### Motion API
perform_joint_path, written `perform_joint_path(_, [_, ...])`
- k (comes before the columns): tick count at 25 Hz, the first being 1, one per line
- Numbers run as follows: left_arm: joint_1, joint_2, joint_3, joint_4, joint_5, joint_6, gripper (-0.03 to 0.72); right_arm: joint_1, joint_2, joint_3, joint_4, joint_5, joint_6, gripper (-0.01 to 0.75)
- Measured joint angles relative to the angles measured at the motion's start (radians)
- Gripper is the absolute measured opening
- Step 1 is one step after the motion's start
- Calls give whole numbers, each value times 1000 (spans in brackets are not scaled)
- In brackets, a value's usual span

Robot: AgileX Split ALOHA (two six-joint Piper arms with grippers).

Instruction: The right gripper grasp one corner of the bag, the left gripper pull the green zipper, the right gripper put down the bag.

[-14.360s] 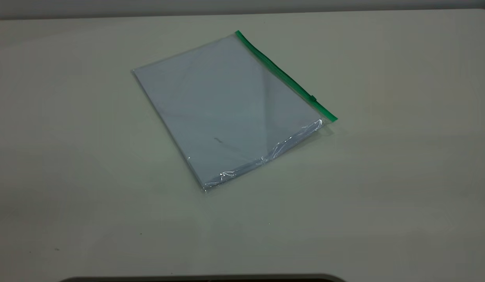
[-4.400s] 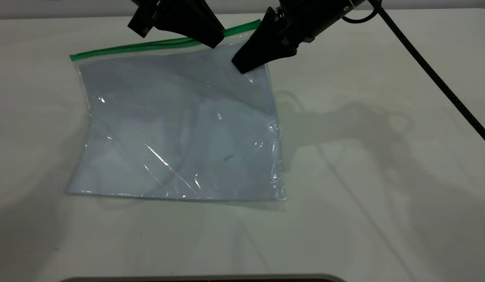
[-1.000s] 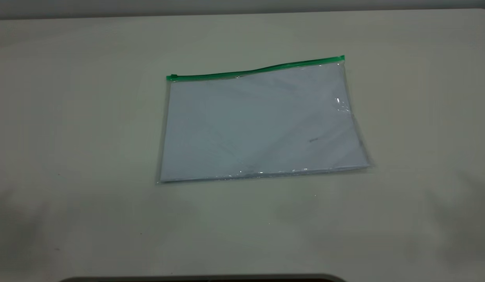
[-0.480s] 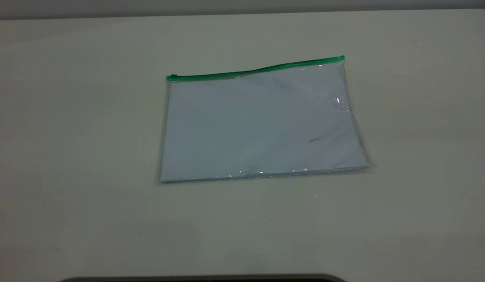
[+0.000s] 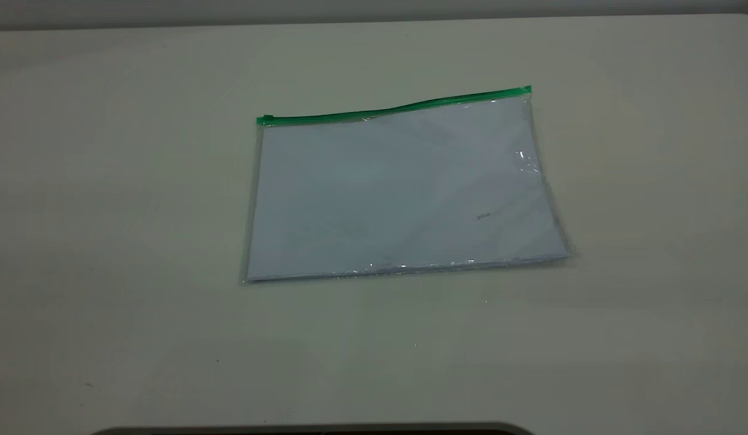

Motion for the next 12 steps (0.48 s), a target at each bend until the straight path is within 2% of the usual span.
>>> perform_joint_path(5, [0,-73,98,12,0,-2,590,0,-90,43,-27,-9,6,564])
perform_joint_path(12, [0,-88,130,19,-13,-11,590,0,-99,49,-223,-19,100,564])
